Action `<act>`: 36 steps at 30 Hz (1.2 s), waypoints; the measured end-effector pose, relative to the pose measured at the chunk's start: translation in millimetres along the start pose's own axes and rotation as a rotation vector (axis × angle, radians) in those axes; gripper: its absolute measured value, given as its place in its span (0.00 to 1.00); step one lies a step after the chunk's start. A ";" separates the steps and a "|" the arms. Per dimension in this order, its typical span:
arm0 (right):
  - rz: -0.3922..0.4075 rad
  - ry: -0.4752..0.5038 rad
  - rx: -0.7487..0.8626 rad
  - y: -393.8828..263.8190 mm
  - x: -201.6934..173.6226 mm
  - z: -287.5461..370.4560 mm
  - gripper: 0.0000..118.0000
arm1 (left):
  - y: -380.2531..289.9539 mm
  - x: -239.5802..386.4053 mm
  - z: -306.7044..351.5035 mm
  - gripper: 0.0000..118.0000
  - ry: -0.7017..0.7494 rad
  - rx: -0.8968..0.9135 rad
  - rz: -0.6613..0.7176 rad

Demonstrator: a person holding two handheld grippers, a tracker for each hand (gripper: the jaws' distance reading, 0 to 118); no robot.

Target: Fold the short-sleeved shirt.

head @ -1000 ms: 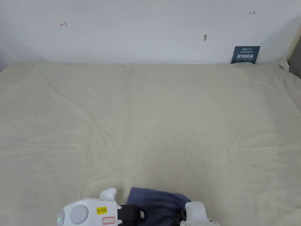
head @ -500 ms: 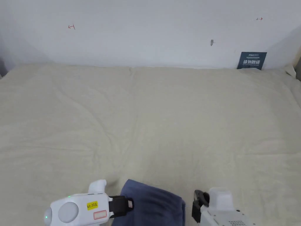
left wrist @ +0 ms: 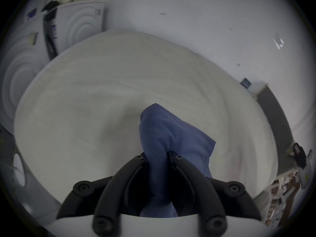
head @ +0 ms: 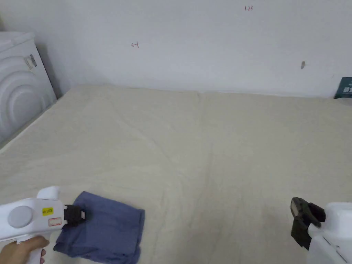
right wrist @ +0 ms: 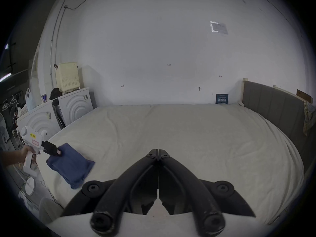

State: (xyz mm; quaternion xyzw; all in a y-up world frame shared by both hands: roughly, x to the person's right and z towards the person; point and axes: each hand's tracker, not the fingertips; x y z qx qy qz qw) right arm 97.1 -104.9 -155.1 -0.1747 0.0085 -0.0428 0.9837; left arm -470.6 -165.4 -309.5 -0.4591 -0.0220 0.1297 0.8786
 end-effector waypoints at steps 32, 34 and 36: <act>0.006 -0.043 0.181 60.4 39.8 47.9 0.00 | 9.0 131.1 186.0 0.88 0.038 0.473 -0.071; 0.033 -0.063 0.224 67.2 50.7 56.2 0.00 | -4.4 172.4 211.4 0.87 0.028 0.597 -0.151; 0.055 -0.087 0.257 74.2 56.2 66.0 0.00 | -16.0 200.7 225.1 0.86 0.021 0.694 -0.201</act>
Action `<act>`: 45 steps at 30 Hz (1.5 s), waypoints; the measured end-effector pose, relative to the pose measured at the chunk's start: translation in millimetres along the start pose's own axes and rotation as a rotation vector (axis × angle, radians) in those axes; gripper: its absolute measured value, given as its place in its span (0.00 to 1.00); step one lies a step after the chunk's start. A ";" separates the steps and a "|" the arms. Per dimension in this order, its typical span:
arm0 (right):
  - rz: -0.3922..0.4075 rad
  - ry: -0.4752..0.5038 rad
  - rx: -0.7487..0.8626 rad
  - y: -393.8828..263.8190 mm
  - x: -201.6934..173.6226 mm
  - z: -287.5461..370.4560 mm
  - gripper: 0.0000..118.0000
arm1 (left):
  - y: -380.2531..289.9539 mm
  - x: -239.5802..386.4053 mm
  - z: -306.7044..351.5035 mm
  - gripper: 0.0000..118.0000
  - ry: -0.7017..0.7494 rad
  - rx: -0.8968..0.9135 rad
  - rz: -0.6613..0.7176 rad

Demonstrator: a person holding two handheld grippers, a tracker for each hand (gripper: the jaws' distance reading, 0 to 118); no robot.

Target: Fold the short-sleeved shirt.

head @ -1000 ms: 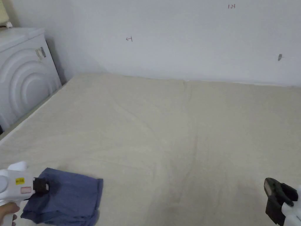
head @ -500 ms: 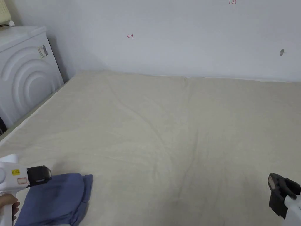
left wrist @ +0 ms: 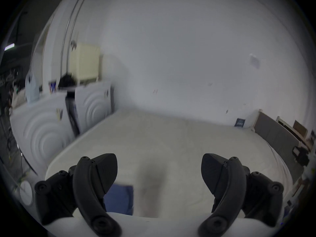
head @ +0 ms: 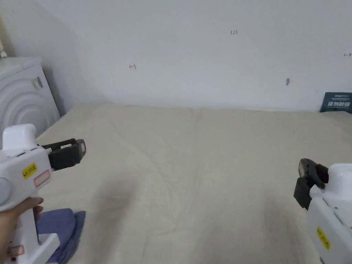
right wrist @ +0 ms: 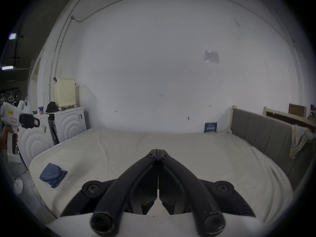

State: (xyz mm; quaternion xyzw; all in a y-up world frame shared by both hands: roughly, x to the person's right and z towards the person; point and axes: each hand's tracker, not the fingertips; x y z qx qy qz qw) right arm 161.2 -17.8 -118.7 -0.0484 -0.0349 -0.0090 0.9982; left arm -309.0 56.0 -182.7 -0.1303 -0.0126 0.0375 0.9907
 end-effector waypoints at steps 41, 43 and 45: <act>0.088 -0.184 0.144 16.3 43.6 52.3 0.00 | -85.7 203.8 14.9 0.00 -0.154 0.283 -0.111; 0.094 -0.183 0.144 16.0 43.5 52.6 0.00 | -86.1 204.4 16.8 0.00 -0.150 0.286 -0.118; 0.097 -0.182 0.144 15.4 43.1 52.5 0.00 | -86.7 204.8 18.8 0.00 -0.150 0.291 -0.126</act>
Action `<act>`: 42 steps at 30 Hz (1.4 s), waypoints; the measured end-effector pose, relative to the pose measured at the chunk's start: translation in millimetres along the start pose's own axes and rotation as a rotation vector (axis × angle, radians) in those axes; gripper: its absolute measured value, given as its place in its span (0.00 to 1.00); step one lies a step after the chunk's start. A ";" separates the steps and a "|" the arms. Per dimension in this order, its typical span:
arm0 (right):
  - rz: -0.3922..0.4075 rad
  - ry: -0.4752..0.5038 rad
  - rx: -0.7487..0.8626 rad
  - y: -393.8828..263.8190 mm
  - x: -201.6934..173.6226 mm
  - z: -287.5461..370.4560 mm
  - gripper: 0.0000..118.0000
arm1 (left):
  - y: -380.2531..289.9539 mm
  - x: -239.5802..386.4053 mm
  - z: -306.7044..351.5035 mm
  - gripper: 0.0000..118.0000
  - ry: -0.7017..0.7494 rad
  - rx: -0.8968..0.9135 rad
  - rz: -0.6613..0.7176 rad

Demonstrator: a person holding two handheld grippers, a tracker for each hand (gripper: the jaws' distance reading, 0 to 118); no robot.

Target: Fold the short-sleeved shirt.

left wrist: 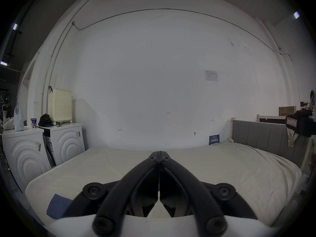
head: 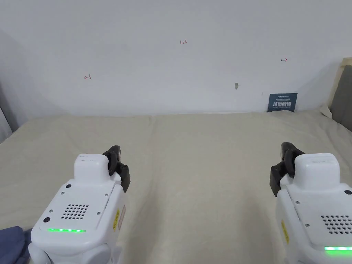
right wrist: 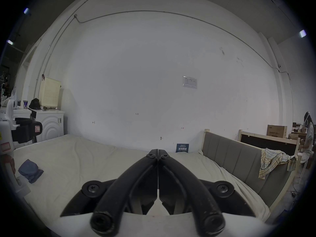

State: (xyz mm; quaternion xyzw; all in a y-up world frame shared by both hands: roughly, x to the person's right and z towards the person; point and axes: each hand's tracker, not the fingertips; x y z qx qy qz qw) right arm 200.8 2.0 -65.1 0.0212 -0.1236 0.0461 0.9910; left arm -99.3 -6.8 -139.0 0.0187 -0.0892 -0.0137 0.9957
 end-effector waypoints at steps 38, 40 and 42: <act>0.003 0.020 0.000 7.0 -11.1 1.3 0.00 | -1.2 -9.3 5.0 0.00 0.005 -0.008 0.009; 0.003 0.020 0.001 7.4 -11.3 1.4 0.00 | -1.1 -9.7 5.3 0.00 0.006 -0.008 0.006; 0.001 0.018 0.000 7.6 -11.2 1.5 0.00 | -0.9 -9.8 5.6 0.00 0.007 -0.007 0.003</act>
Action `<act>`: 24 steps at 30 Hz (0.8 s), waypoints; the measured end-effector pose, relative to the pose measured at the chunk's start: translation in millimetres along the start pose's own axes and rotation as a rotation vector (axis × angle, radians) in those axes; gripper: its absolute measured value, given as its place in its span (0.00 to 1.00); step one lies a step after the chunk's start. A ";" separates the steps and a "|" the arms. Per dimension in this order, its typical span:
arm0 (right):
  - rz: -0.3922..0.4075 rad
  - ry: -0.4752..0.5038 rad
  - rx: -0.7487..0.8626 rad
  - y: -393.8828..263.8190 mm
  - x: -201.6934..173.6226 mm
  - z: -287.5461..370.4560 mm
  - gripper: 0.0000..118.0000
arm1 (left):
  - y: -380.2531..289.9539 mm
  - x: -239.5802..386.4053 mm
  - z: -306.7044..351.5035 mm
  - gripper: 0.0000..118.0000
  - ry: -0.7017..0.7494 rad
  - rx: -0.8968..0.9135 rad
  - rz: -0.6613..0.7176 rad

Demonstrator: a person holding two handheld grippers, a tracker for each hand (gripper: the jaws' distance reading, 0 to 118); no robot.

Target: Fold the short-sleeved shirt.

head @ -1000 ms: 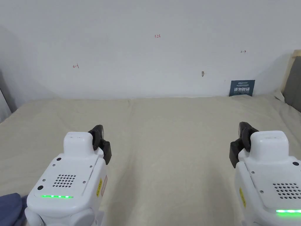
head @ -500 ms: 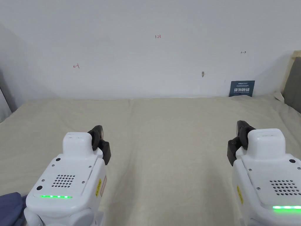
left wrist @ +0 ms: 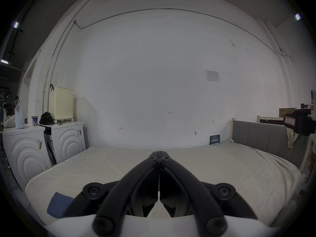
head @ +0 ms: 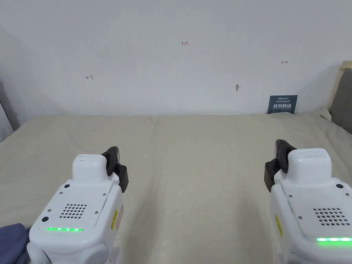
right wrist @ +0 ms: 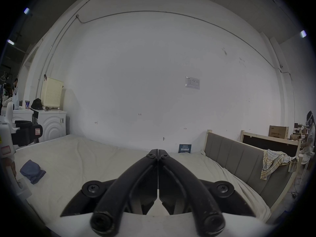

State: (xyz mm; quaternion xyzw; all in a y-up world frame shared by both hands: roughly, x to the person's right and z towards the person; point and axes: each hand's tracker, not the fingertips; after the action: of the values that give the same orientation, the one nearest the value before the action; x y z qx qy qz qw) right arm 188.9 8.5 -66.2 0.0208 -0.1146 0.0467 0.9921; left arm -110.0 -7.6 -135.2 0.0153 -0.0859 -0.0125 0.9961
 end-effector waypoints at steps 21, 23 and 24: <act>-0.015 -0.010 -0.025 -5.3 -4.4 -1.7 0.83 | -4.2 3.7 -0.4 1.00 0.050 0.004 -0.021; -0.024 -0.019 -0.025 -4.7 -3.8 -2.1 0.83 | -4.6 4.6 -0.4 1.00 0.055 0.006 -0.027; -0.026 -0.021 -0.022 -4.2 -3.6 -2.2 0.83 | -4.6 4.5 -0.5 1.00 0.053 0.005 -0.027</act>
State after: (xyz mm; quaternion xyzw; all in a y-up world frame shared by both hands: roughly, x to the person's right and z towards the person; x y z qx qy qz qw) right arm 186.3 4.1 -69.2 0.0117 -0.1252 0.0321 0.9915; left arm -105.6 -12.3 -135.1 0.0193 -0.0595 -0.0255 0.9977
